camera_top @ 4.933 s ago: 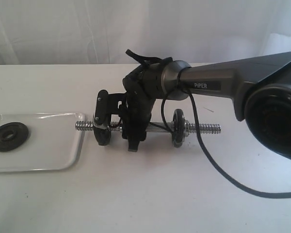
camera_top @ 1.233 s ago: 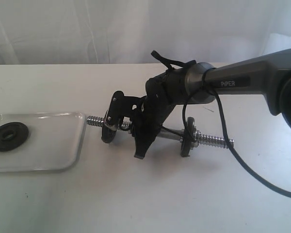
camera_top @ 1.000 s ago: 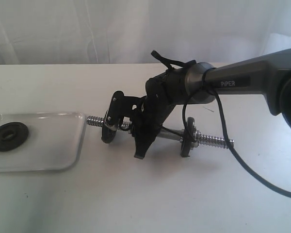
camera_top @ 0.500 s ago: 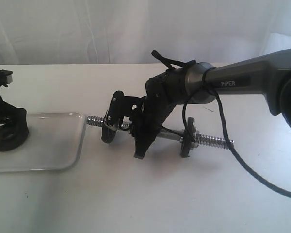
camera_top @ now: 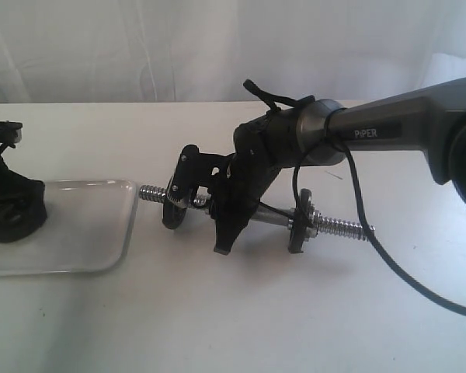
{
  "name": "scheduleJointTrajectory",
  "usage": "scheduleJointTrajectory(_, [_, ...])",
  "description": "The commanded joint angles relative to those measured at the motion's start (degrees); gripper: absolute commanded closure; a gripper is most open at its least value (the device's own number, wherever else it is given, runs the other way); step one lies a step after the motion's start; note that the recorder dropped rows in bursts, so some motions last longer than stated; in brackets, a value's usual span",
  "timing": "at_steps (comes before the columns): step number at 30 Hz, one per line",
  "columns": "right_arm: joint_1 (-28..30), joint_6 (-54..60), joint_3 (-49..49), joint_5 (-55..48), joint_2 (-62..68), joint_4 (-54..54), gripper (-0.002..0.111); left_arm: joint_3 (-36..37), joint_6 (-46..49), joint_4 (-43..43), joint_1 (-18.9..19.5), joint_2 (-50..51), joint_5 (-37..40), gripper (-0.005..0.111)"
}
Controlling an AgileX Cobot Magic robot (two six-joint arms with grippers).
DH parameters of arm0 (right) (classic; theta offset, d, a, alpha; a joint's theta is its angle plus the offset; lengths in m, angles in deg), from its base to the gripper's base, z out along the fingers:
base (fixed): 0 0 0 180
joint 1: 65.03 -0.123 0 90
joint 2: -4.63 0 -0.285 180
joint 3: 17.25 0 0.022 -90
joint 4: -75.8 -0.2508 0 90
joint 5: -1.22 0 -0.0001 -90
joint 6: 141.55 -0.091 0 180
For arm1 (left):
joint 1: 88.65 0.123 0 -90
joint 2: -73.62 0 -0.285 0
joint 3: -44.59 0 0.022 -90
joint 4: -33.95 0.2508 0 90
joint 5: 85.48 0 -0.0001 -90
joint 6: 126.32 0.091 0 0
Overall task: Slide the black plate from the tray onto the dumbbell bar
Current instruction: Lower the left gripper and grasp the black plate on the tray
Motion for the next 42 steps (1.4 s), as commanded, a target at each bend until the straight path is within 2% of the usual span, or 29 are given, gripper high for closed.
scheduleJointTrajectory(1, [0.3,-0.1,0.6,2.5,-2.6,-0.7,0.108,-0.1,-1.0,-0.5,-0.2,1.1,-0.4,0.002])
scheduleJointTrajectory(17, [0.3,-0.1,0.6,2.9,-2.6,-0.7,0.108,-1.8,-0.8,0.1,-0.2,5.1,0.7,0.002])
scheduleJointTrajectory(18, [0.3,-0.1,0.6,2.8,-2.6,-0.7,0.108,-1.8,-0.8,0.1,-0.2,5.1,0.4,0.005])
scheduleJointTrajectory(19, [0.3,-0.1,0.6,2.8,-2.6,-0.8,0.108,-1.8,-0.8,0.1,-0.2,5.1,0.4,0.014])
scheduleJointTrajectory(21, [0.3,-0.1,0.6,2.5,-2.6,-1.6,0.108,-1.8,-0.7,0.1,-0.2,5.1,0.1,0.057])
scheduleJointTrajectory(22, [0.3,-0.1,0.6,2.5,-2.6,-1.7,0.108,-1.8,-0.7,-0.1,-0.2,5.1,0.1,0.087])
scheduleJointTrajectory(23, [0.3,-0.1,0.6,2.5,-2.6,-1.7,0.108,-1.8,-0.7,-0.4,-0.2,5.1,0.1,0.101])
scheduleJointTrajectory(24, [0.3,-0.2,0.6,2.5,-2.6,-1.7,0.108,-1.8,-0.1,-0.8,-0.2,5.1,0.0,0.105])
scheduleJointTrajectory(38, [0.3,-0.4,0.6,2.4,-2.6,-1.7,0.108,-1.9,3.0,-1.2,-0.2,5.1,1.8,0.107])
scheduleJointTrajectory(42, [0.3,-0.3,0.6,2.8,-2.6,-2.0,0.108,-4.7,6.7,-5.2,-0.2,4.5,5.9,0.107])
